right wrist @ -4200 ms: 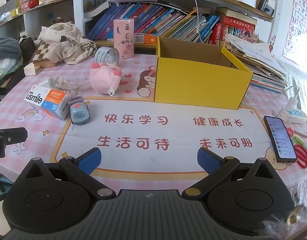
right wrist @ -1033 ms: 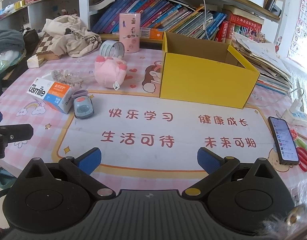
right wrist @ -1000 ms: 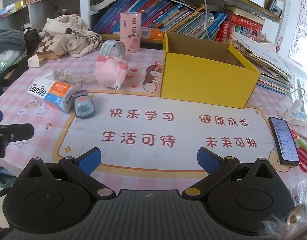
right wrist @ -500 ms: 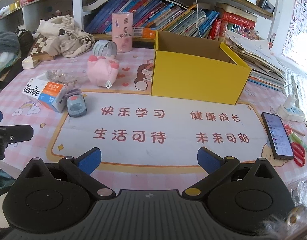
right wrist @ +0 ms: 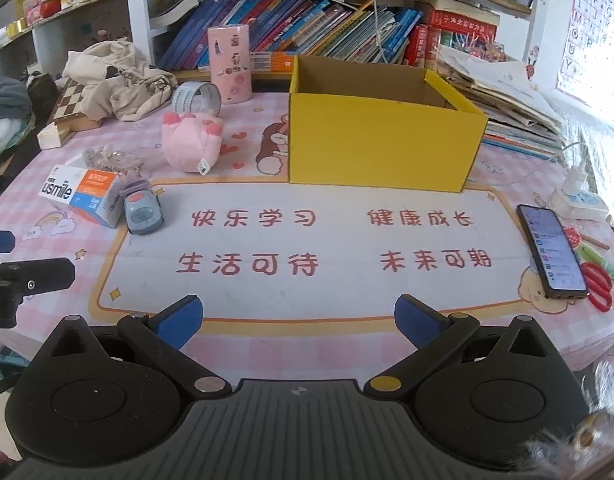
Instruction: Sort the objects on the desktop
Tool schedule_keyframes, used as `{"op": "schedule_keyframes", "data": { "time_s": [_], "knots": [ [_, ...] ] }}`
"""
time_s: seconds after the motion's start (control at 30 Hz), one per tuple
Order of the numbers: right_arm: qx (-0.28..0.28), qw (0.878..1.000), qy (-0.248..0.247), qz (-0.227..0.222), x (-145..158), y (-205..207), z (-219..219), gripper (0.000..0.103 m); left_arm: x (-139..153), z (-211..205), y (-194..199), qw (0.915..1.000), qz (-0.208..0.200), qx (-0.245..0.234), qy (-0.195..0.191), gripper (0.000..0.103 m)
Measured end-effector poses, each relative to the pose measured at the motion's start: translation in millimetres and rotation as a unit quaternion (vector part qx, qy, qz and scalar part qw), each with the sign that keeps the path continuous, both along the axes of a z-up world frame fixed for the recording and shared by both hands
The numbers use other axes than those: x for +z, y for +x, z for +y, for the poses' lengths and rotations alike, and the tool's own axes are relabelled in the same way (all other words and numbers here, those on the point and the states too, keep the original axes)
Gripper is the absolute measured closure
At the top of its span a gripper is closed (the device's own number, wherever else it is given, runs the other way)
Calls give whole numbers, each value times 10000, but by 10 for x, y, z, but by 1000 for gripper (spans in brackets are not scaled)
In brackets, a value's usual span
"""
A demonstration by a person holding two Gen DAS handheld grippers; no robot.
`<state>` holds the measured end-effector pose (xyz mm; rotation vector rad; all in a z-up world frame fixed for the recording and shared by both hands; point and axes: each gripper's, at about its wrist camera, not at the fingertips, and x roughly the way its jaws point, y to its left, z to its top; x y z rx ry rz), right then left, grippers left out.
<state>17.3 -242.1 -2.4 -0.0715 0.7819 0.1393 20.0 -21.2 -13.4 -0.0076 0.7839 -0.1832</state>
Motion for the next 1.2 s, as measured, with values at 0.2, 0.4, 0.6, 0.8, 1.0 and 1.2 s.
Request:
{"op": "schedule_keyframes", "data": {
  "time_s": [0.2, 0.4, 0.6, 0.8, 1.0, 1.2],
  "knots": [
    [96, 9999, -69, 10, -15, 18, 39, 0, -19, 14, 11, 10000, 39, 46, 13, 0],
    [127, 9998, -111, 53, -28, 72, 78, 0, -27, 30, 41, 9999, 81, 88, 44, 0],
    [93, 9998, -141, 110, -40, 117, 70, 0, -40, 26, 82, 9998, 136, 112, 58, 0],
    [172, 9997, -89, 132, -49, 194, 62, 0, -49, -1, 128, 9997, 168, 112, 138, 0],
    [427, 9990, 19, 133, -62, 373, 127, 0, -28, 42, 172, 9990, 162, 338, 224, 0],
    [812, 9966, 21, 138, -63, 584, 186, 0, -14, 39, 265, 9979, 173, 591, 207, 0]
  ]
}}
